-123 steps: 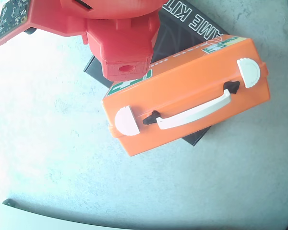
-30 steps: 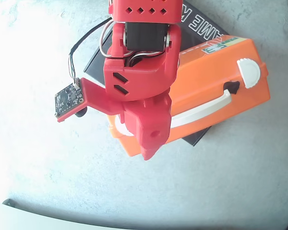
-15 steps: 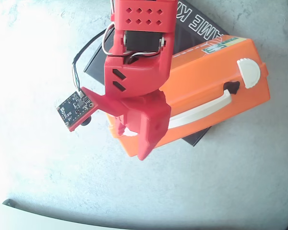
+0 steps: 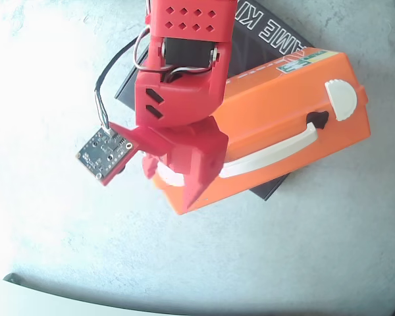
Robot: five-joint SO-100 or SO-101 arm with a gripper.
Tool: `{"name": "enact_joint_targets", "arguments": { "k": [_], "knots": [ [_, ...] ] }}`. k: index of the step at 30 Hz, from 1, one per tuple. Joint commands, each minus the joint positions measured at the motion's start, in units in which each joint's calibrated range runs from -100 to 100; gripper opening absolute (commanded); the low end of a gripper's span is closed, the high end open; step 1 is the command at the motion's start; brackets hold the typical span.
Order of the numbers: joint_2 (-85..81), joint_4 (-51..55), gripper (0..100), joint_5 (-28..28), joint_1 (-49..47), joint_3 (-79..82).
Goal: Grab the white handle of the orange box
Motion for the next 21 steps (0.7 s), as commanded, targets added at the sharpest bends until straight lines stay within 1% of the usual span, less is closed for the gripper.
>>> {"name": "enact_joint_targets", "arguments": {
  "k": [1,6,9,10,17,21],
  "knots": [
    [-5.86,-1.11,26,0.30,0.16,7.14],
    [-17.84,-9.40,26,0.40,0.32,23.54],
    [-22.90,-11.52,26,0.14,1.17,29.56],
    [-25.10,-11.52,26,0.04,3.11,30.80],
    [-26.19,-11.94,26,0.04,16.51,30.71],
    [-26.87,-11.69,26,0.04,21.63,30.63]
  ]
}}
